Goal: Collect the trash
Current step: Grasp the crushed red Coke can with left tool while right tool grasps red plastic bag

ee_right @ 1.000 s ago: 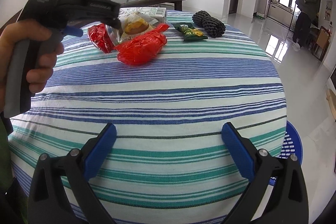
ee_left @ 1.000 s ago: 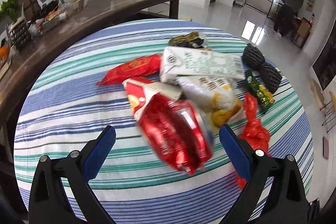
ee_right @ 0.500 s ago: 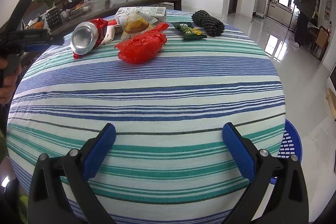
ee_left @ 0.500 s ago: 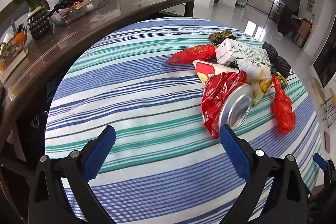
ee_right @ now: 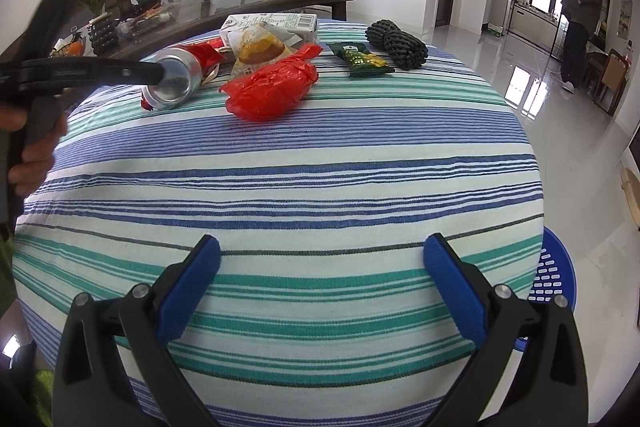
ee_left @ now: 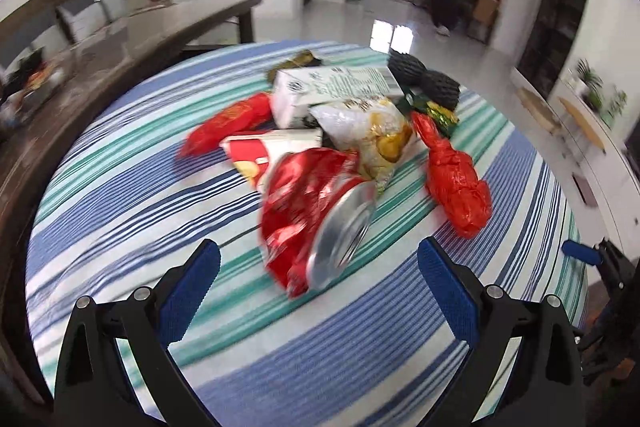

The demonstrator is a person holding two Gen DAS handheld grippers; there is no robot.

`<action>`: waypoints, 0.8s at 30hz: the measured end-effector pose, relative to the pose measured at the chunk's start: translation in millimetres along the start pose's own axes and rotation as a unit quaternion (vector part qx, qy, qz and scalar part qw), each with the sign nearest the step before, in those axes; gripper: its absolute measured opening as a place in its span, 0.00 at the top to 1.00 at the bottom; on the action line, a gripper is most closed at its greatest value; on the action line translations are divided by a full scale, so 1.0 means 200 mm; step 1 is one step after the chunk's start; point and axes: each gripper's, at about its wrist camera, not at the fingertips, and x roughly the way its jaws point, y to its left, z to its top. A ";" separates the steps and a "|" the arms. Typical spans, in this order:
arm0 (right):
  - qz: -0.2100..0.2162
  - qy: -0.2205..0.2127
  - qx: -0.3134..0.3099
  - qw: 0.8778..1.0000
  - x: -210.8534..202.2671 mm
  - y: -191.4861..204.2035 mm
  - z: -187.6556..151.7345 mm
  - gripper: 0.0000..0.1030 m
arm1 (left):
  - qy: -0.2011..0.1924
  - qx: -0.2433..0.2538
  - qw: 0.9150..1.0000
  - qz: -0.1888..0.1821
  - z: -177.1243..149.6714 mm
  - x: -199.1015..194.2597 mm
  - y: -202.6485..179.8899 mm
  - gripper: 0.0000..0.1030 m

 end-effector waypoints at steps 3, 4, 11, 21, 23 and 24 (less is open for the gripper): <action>0.004 0.002 -0.003 1.000 0.00 0.00 0.00 0.05 | 0.020 0.012 1.000 -0.012 0.05 0.13 0.03 0.05; 0.006 0.005 -0.004 1.000 0.00 0.00 0.00 0.04 | 0.022 0.012 1.000 -0.019 0.06 0.16 0.04 0.05; 0.044 0.031 0.046 0.997 0.00 -0.08 0.10 0.05 | -0.008 -0.032 0.994 -0.109 0.05 0.16 0.10 0.18; 0.086 0.067 0.133 0.985 0.29 -0.03 0.55 0.13 | -0.018 -0.072 0.997 -0.013 -0.08 -0.09 0.02 0.42; 0.075 0.075 0.129 0.986 0.34 0.03 0.60 0.14 | -0.009 -0.087 0.996 0.007 -0.13 -0.13 -0.01 0.41; 0.061 0.083 0.123 0.987 0.38 0.06 0.62 0.14 | -0.005 -0.094 0.995 0.014 -0.15 -0.13 -0.01 0.41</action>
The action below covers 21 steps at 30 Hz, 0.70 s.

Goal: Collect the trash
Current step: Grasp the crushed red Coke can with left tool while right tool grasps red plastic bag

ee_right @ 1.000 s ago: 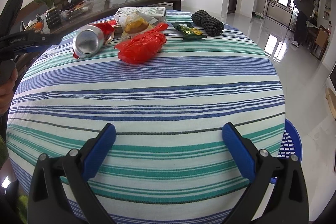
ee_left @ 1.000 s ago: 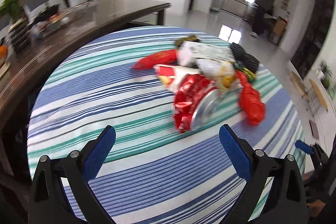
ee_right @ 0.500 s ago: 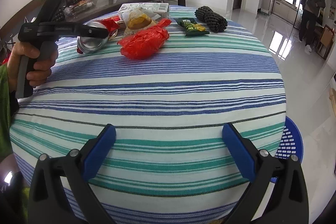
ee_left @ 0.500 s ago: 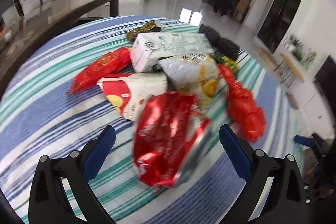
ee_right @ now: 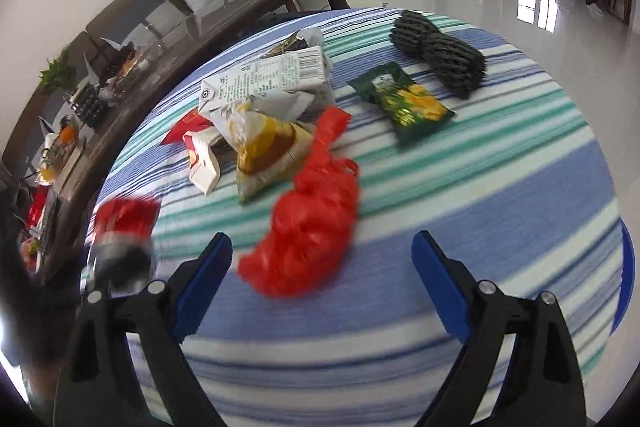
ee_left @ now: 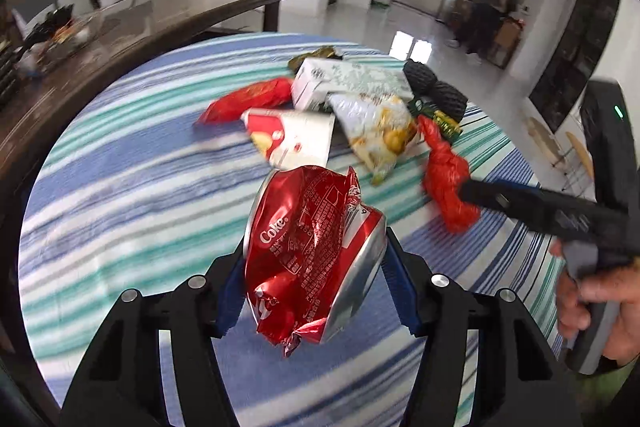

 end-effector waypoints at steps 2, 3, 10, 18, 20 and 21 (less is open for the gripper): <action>-0.024 0.009 -0.002 1.000 0.06 0.02 0.01 0.15 | 0.005 -0.006 1.000 0.016 -0.04 -0.01 -0.01 0.41; -0.030 0.015 -0.002 0.999 0.08 0.03 0.01 0.25 | 0.004 -0.004 1.000 0.024 -0.07 -0.01 -0.02 0.41; -0.015 0.021 -0.073 0.997 -0.08 0.00 -0.13 0.57 | 0.007 0.011 1.000 0.013 -0.13 -0.02 -0.04 0.26; -0.031 0.060 -0.147 0.987 -0.30 -0.11 -0.39 0.57 | 0.005 0.042 0.999 -0.011 -0.17 -0.05 0.07 0.11; -0.042 0.062 -0.147 0.986 -0.29 -0.13 -0.40 0.55 | 0.012 0.048 0.999 -0.021 -0.16 -0.04 0.05 0.11; -0.041 0.062 -0.139 0.987 -0.29 -0.15 -0.40 0.54 | 0.015 0.054 0.998 -0.028 -0.16 -0.04 0.03 0.11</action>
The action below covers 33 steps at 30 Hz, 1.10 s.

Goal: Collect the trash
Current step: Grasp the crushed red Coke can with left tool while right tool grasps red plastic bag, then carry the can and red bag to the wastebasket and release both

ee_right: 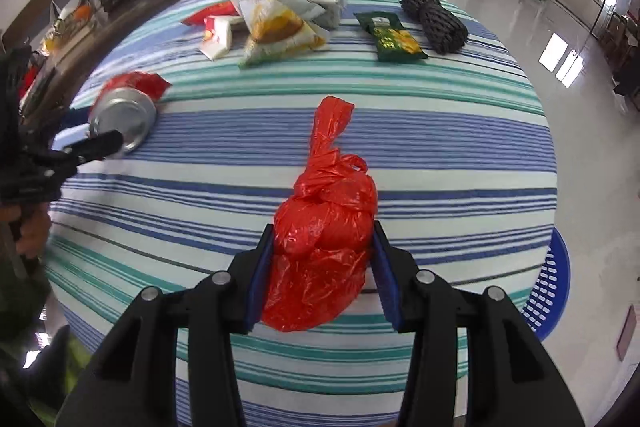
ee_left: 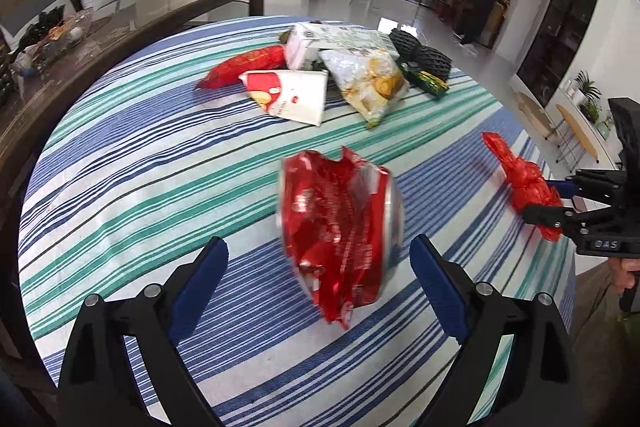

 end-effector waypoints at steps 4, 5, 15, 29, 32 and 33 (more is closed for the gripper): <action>0.023 -0.011 0.040 0.999 -0.01 -0.04 0.02 0.38 | 0.005 0.016 1.000 0.005 0.02 0.04 -0.04 0.11; 0.027 -0.015 0.045 0.999 -0.02 -0.05 0.03 0.37 | 0.008 0.010 1.000 0.001 0.03 0.05 -0.03 0.11; 0.012 0.004 0.050 0.999 -0.01 -0.05 0.06 0.47 | 0.017 0.009 1.000 0.008 0.07 0.05 -0.03 0.37; 0.049 -0.045 0.061 0.996 -0.17 -0.10 0.03 0.58 | -0.003 0.019 1.000 -0.012 0.12 -0.04 -0.26 0.57; 0.055 -0.052 0.066 0.995 -0.19 -0.13 0.02 0.58 | -0.008 0.017 0.999 -0.028 0.15 -0.07 -0.34 0.57; 0.056 -0.054 0.068 0.995 -0.20 -0.15 0.01 0.58 | -0.009 0.018 0.999 -0.034 0.15 -0.07 -0.37 0.57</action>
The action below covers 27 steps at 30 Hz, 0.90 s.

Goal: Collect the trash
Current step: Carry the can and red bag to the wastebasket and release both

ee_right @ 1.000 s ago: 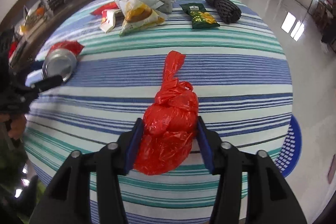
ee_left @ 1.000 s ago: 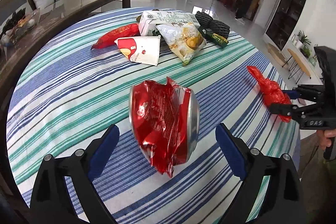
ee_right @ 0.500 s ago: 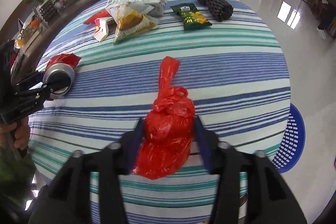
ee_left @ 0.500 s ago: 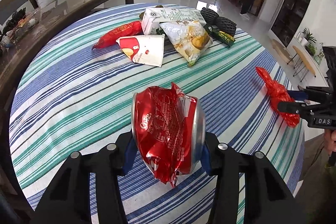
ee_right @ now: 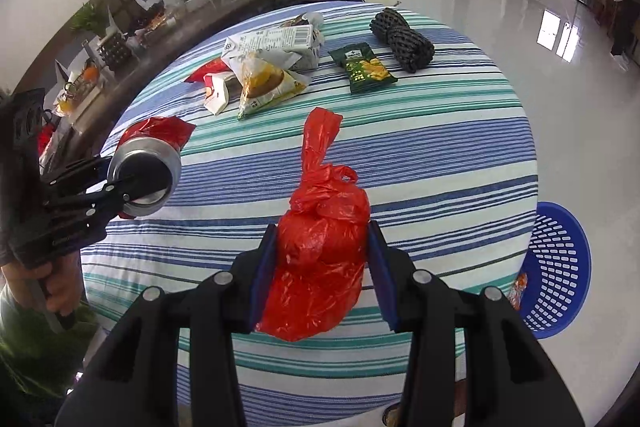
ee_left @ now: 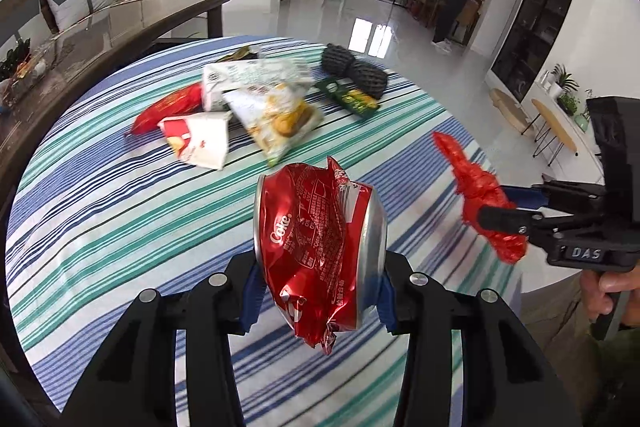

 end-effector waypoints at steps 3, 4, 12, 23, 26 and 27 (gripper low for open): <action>0.003 -0.004 0.010 1.000 -0.04 -0.06 -0.02 0.58 | 0.002 0.003 1.000 -0.017 0.03 -0.01 -0.08 0.57; 0.002 -0.006 0.015 1.000 -0.05 -0.10 -0.02 0.58 | 0.003 0.003 1.000 -0.024 0.04 -0.01 -0.12 0.57; -0.052 -0.037 0.066 0.996 -0.27 -0.53 -0.06 0.58 | 0.015 0.040 0.996 -0.079 0.18 0.08 -0.54 0.57; -0.146 -0.045 0.170 0.973 -0.39 -1.35 -0.17 0.58 | 0.072 0.108 0.982 -0.138 0.38 0.59 -1.39 0.56; -0.156 -0.043 0.190 0.968 -0.33 -1.54 -0.18 0.58 | 0.087 0.107 0.980 -0.144 0.41 0.81 -1.56 0.56; -0.155 -0.041 0.196 0.967 -0.31 -1.59 -0.18 0.58 | 0.092 0.104 0.980 -0.145 0.41 0.88 -1.59 0.56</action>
